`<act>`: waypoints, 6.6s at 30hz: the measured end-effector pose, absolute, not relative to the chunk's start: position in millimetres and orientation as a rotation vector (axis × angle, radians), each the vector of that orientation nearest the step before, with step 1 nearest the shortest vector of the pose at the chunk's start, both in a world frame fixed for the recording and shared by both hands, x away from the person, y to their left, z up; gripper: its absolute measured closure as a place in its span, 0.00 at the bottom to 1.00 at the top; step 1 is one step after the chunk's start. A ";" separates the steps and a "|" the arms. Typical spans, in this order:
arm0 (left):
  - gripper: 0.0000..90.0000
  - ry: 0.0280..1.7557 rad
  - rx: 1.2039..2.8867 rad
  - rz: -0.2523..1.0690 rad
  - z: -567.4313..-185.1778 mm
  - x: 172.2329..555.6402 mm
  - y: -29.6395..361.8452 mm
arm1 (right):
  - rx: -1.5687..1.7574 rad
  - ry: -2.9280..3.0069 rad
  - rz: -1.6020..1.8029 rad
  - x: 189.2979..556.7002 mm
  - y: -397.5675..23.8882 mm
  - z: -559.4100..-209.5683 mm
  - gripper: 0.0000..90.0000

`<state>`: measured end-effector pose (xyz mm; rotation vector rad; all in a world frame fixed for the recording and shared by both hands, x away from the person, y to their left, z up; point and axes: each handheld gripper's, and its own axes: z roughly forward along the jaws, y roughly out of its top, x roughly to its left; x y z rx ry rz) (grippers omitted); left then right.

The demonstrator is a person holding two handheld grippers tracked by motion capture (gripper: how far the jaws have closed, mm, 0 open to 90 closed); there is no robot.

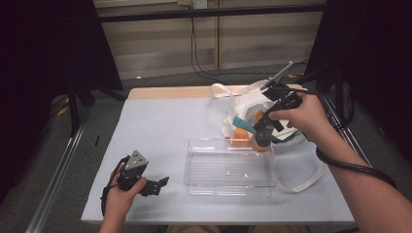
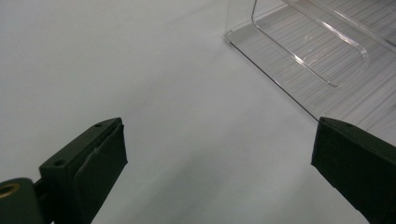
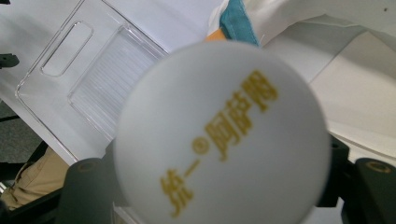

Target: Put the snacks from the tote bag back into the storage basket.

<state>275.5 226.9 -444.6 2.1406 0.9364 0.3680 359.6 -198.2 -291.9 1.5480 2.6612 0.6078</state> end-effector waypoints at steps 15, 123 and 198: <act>0.03 0.939 2.147 0.370 -444.4 275.5 226.9 | 1.534 2.677 0.625 356.8 -196.4 -294.5 0.34; 0.03 0.925 2.174 0.365 -444.7 275.9 227.8 | 1.548 2.721 0.563 351.1 -202.9 -335.5 0.34; 0.03 0.922 2.183 0.365 -445.6 275.9 227.5 | 1.573 2.729 0.516 351.8 -200.7 -363.3 0.34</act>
